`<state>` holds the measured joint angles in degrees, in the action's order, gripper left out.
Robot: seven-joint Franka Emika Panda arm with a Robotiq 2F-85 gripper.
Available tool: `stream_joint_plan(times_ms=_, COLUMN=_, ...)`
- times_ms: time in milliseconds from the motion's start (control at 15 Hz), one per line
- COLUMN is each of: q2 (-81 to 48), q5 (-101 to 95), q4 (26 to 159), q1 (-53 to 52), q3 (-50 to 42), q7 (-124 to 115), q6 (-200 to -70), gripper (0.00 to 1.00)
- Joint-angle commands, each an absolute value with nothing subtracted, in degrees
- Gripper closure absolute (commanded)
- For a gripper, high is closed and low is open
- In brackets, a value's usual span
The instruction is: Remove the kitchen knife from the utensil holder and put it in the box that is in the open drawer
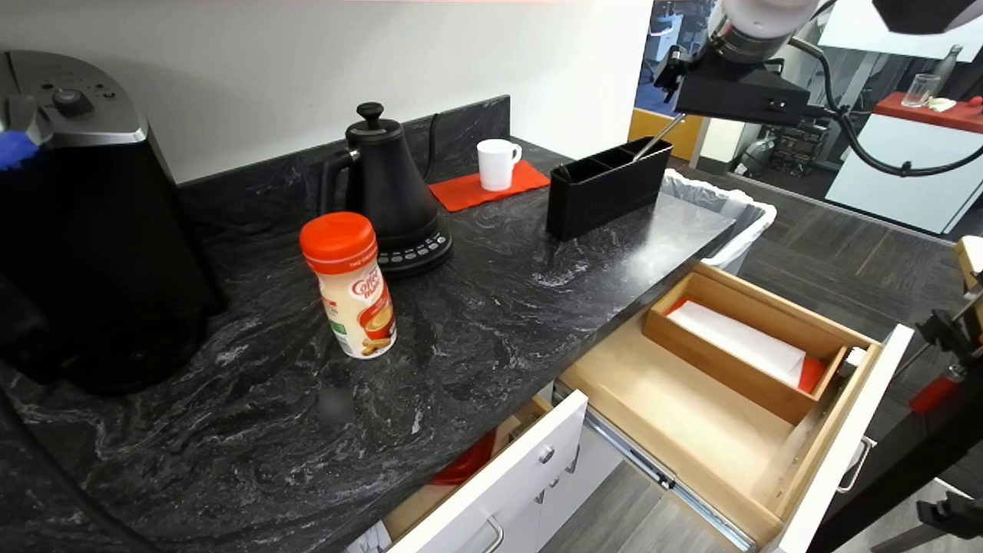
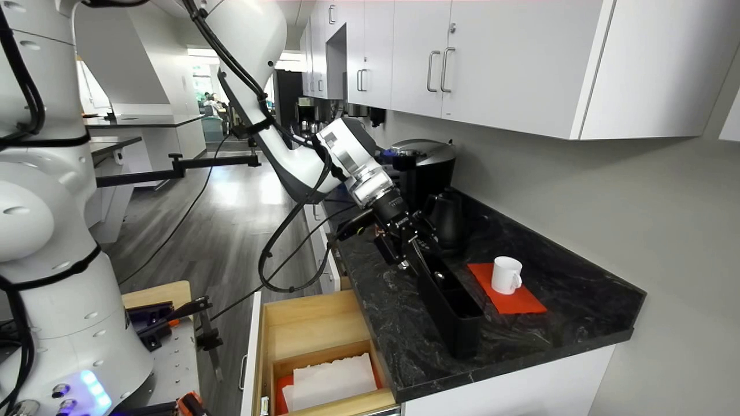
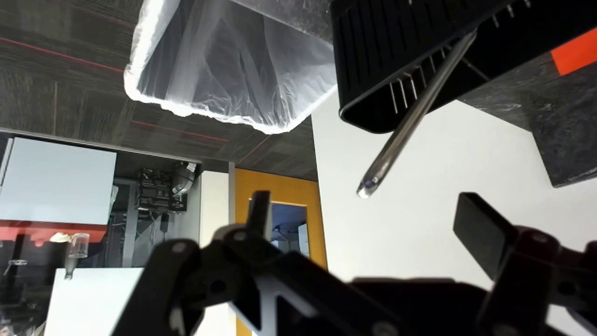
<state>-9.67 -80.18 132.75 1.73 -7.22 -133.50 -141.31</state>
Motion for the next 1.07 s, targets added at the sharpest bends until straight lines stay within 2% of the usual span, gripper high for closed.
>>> stream_joint_plan(times_ms=0, q2=-9.81, q5=-80.1, q4=132.67, q1=2.89, q3=-6.06, q7=-133.35, q6=-141.05, gripper=0.0)
stream_joint_plan(times_ms=1000, q2=-14.45, q5=-83.32, q4=129.75, q1=3.18, q3=-5.71, q7=-137.41, q6=-135.84, gripper=0.0)
